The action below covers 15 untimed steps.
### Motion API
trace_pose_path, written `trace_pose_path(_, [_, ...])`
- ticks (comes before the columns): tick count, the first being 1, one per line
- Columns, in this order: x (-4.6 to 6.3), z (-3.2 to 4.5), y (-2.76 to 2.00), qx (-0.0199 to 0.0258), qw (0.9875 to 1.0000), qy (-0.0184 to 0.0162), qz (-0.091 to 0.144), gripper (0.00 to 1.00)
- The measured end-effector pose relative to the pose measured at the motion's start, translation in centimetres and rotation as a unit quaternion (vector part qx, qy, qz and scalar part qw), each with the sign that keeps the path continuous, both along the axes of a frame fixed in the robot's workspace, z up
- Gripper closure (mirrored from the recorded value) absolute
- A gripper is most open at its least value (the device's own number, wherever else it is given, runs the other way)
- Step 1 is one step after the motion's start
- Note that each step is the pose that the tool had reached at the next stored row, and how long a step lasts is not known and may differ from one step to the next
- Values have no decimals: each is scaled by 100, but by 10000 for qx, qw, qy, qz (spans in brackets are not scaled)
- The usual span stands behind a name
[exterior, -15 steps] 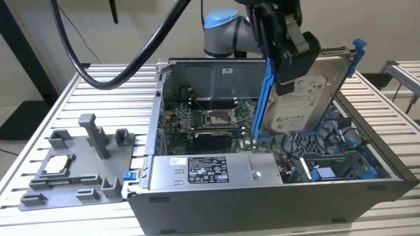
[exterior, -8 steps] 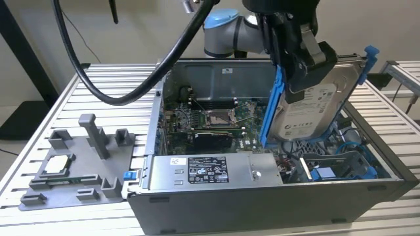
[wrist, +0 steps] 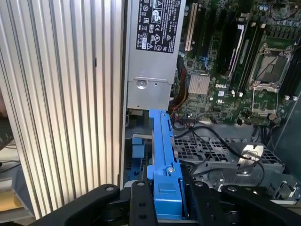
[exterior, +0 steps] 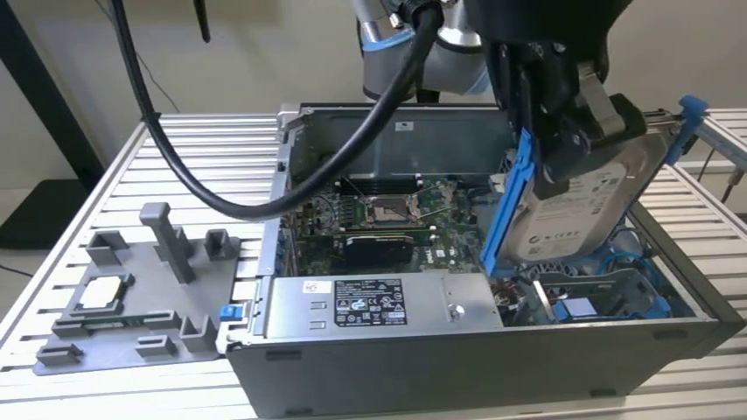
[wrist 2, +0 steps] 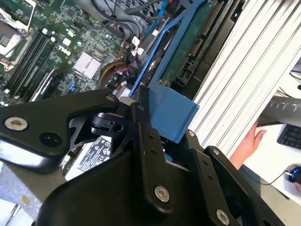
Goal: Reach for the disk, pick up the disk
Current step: 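Pick up the disk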
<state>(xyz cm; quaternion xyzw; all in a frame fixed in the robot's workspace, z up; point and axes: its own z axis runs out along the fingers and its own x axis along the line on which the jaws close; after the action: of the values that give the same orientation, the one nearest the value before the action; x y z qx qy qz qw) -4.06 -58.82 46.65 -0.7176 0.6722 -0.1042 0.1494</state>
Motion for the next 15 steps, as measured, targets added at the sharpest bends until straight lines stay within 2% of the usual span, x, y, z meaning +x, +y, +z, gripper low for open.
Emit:
trace_pose_path(5, [104,-22,-69,1,10000,0,0,100])
trace_pose_path(15, [390,-65,-174,1,10000,0,0,100])
